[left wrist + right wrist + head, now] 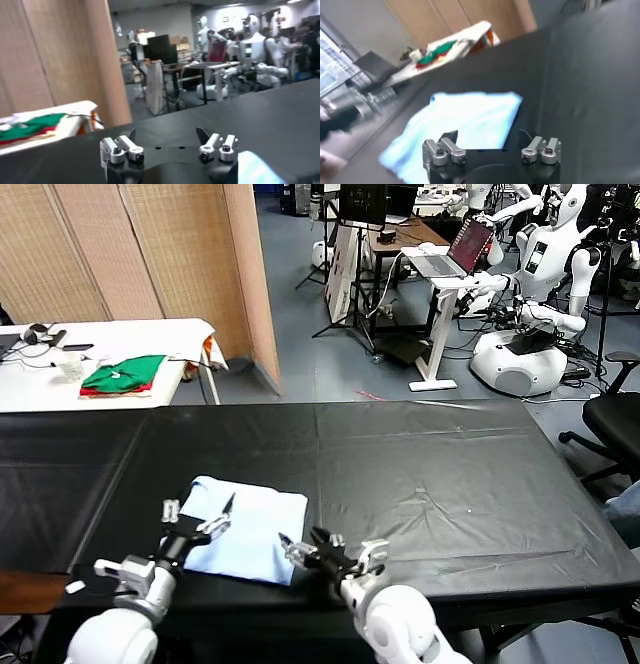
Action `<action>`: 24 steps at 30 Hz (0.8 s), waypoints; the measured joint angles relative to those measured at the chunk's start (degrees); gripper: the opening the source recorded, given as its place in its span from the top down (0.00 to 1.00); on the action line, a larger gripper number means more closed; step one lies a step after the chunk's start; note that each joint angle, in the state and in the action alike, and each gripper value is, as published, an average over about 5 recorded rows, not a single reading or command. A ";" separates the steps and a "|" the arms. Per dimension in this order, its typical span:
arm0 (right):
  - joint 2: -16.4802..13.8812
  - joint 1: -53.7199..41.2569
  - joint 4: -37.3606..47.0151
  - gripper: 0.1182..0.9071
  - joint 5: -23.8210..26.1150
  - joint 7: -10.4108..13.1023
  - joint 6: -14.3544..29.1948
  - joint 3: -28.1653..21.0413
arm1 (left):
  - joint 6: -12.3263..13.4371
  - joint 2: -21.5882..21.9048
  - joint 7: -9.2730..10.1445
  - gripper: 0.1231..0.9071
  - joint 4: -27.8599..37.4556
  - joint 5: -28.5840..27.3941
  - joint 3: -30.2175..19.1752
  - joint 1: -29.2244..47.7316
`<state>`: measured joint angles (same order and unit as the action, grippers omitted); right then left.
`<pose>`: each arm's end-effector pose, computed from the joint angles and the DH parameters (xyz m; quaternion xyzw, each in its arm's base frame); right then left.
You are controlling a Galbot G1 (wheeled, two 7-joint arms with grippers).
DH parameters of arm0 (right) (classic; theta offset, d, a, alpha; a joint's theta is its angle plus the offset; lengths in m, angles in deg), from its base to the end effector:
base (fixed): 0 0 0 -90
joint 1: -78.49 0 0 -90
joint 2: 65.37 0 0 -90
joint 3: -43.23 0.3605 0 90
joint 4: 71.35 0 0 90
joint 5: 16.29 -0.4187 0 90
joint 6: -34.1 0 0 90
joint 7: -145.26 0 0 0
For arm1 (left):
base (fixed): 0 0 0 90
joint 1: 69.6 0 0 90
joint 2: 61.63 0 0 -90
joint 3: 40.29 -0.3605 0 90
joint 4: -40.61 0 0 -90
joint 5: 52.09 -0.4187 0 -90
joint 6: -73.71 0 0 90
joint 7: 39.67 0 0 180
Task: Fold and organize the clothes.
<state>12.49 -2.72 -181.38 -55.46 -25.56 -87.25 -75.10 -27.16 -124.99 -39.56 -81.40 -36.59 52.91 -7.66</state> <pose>0.3038 0.1368 -0.3015 0.2649 -0.9031 -0.1804 0.2858 0.2587 0.0798 -0.2682 -0.0873 -0.9900 -0.0888 0.0668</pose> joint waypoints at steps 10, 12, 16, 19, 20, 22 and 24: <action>1.32 -0.99 3.33 0.55 0.37 1.00 0.63 -0.88 | 1.06 -0.58 0.20 0.00 -0.86 0.31 5.56 -2.76; 1.26 -1.09 3.34 0.72 0.55 0.88 0.62 -0.48 | 1.41 -0.77 0.20 0.00 -0.79 0.28 6.20 -3.17; 0.81 -1.47 2.94 0.94 1.26 0.45 0.45 0.72 | 2.13 -0.98 0.20 0.00 -0.27 0.23 7.20 -3.73; 0.24 -2.00 2.31 0.97 2.63 0.05 0.13 2.09 | 2.61 -1.03 0.20 0.00 0.33 0.20 7.70 -3.88; 0.01 -2.21 2.05 0.97 3.22 -0.16 -0.01 2.70 | 2.74 -1.04 0.19 0.00 0.53 0.20 7.83 -3.90; -0.52 -2.68 1.56 0.97 4.44 -0.73 -0.31 4.05 | 2.96 -1.05 0.16 0.00 0.89 0.23 8.03 -3.93; -1.15 -3.24 1.30 0.97 5.49 -1.41 -0.69 5.55 | 3.11 -1.04 0.12 0.00 1.19 0.30 8.13 -3.94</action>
<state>11.34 -5.95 -180.08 -49.97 -26.97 -87.93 -69.55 -24.06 -126.03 -39.44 -80.21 -36.29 61.04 -11.60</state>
